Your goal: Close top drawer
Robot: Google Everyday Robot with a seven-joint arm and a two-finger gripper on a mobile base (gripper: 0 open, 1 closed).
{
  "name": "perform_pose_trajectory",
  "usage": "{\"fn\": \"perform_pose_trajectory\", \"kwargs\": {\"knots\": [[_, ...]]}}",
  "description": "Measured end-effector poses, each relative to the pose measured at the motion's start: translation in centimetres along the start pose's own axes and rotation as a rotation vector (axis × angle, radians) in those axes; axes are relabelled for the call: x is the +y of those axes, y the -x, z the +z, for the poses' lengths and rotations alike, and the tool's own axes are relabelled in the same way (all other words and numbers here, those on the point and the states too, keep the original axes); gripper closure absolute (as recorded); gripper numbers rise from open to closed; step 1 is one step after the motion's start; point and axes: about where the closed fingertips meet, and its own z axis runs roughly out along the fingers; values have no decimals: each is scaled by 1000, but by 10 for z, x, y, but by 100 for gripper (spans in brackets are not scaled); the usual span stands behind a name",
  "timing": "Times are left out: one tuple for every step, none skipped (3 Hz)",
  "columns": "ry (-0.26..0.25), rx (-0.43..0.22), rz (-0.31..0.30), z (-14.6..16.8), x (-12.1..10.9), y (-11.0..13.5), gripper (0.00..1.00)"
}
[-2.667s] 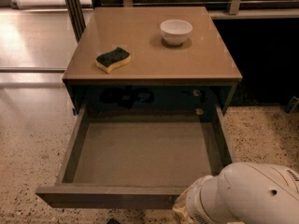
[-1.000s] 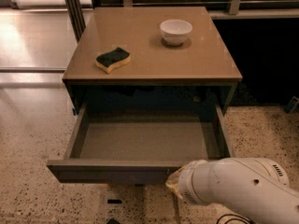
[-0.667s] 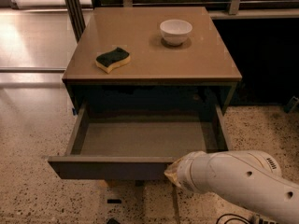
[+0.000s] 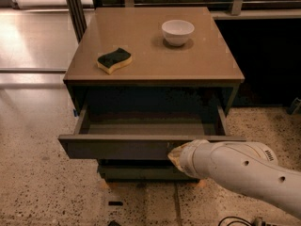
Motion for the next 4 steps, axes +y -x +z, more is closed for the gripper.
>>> {"fn": "perform_pose_trajectory", "kwargs": {"knots": [[0, -2, 1, 1, 0, 1, 100], [-8, -27, 14, 10, -10, 6, 100], [-11, -41, 33, 27, -26, 9, 100], [-24, -41, 55, 60, -51, 7, 100]]}}
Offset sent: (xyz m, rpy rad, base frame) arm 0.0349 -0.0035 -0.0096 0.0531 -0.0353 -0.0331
